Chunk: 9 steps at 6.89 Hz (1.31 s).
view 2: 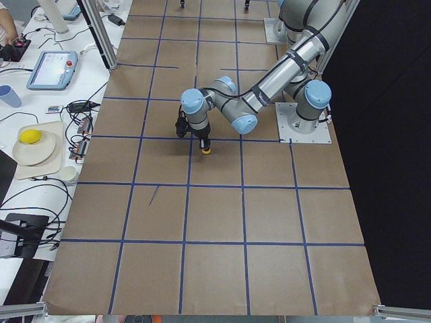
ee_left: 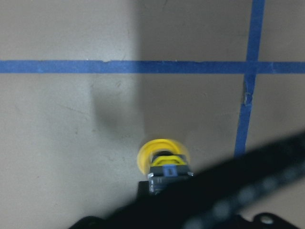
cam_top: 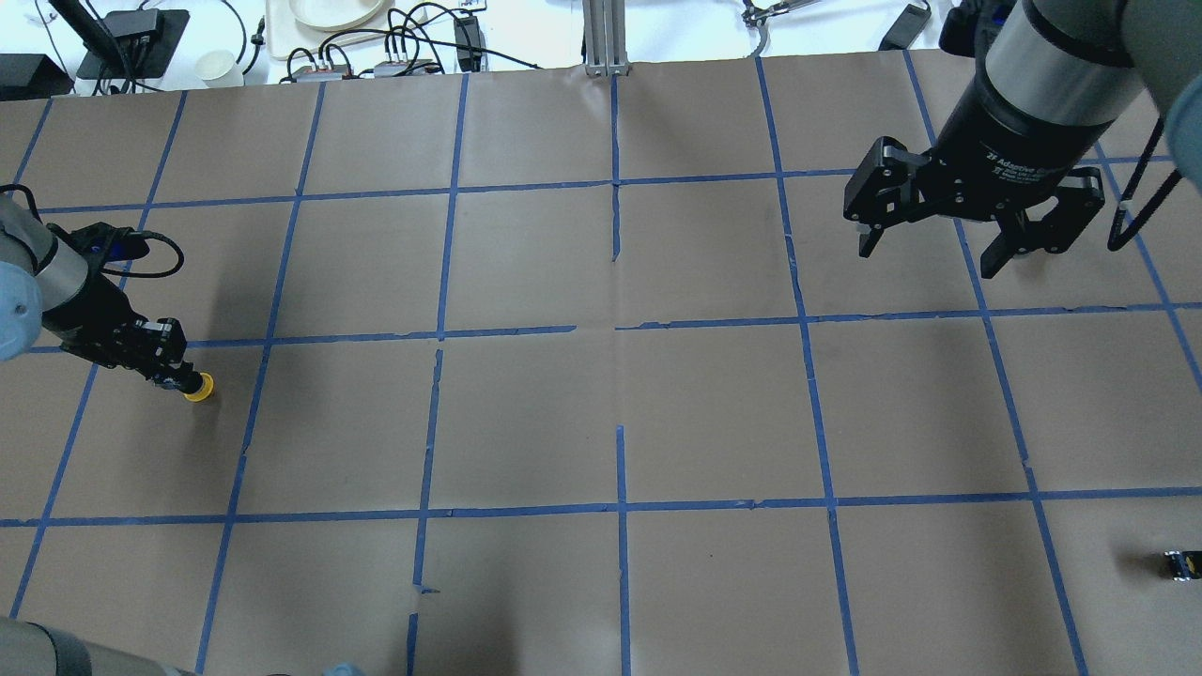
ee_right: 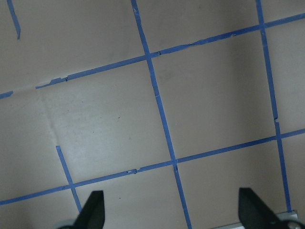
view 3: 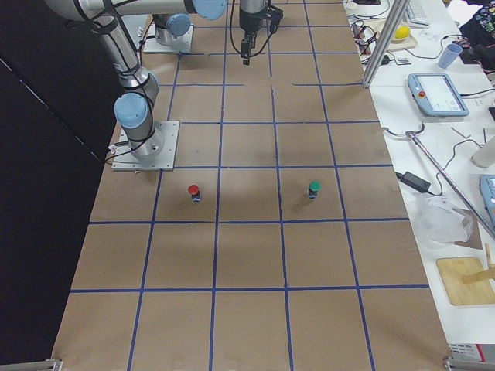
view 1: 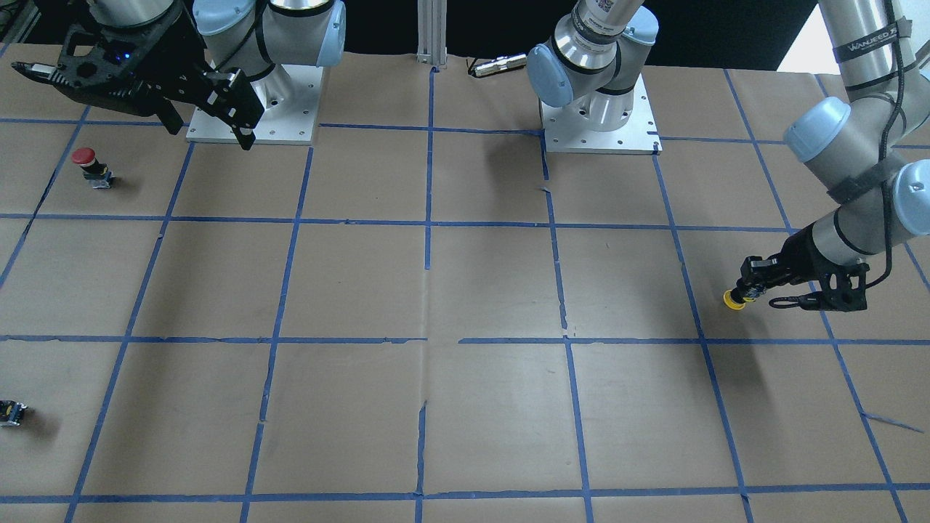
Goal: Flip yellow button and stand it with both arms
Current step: 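Lift the yellow button with the left gripper while the right gripper turns toward it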
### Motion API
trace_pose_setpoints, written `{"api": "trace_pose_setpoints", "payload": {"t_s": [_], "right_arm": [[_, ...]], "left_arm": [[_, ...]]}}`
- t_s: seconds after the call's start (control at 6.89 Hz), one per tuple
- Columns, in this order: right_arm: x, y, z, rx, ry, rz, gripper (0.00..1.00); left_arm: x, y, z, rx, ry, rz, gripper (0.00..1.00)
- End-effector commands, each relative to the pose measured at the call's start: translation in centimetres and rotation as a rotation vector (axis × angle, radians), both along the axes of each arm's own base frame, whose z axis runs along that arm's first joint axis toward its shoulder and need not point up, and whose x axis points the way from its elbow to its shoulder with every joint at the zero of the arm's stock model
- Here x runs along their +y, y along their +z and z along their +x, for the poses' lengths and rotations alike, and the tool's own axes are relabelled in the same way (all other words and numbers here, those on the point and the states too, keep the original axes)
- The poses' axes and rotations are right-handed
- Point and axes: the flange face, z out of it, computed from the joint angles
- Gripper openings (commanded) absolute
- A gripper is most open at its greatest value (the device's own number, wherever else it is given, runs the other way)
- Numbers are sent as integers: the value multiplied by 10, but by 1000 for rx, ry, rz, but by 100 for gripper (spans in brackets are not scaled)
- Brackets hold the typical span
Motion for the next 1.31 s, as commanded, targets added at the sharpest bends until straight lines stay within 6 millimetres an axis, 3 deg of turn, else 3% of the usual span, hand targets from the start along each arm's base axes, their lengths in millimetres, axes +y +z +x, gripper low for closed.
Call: {"api": "trace_pose_setpoints", "payload": {"t_s": [0.0, 0.29, 0.58, 0.87, 1.16], "right_arm": [[6, 2, 0, 6, -254, 35, 100], [3, 6, 9, -74, -433, 59, 100], [-3, -1, 16, -197, -456, 96, 100], [-21, -1, -7, -420, -646, 166, 100], [-19, -19, -9, -415, -796, 248, 100]], "left_arm": [[4, 35, -64, 280, -5, -35, 1], [1, 70, -183, 439, -161, -84, 1], [10, 91, -265, 664, -203, -169, 1], [27, 107, -308, 856, -166, -250, 1], [55, 115, -348, 945, -204, -348, 0]]}}
